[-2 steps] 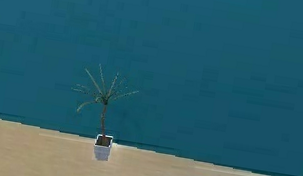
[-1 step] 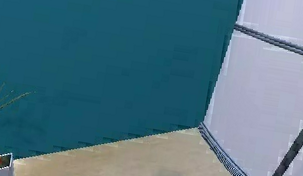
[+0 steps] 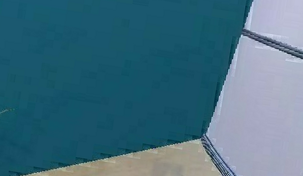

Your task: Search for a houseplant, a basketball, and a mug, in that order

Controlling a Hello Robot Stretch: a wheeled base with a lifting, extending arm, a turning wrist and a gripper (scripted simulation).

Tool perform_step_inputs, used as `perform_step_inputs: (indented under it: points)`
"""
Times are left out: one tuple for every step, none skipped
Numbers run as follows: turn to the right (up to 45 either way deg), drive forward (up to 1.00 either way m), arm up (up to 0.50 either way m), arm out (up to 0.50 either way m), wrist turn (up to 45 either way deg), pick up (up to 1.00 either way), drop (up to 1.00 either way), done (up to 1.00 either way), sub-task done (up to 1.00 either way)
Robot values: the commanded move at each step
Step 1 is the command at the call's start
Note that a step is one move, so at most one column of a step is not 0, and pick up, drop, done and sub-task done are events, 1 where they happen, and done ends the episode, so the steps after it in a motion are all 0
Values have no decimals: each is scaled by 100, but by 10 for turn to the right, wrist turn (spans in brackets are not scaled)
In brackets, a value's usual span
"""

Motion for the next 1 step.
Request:
perform_step_inputs:
  points:
    - [60, 0, 0, 0, 0, 0, 0, 0, 0]
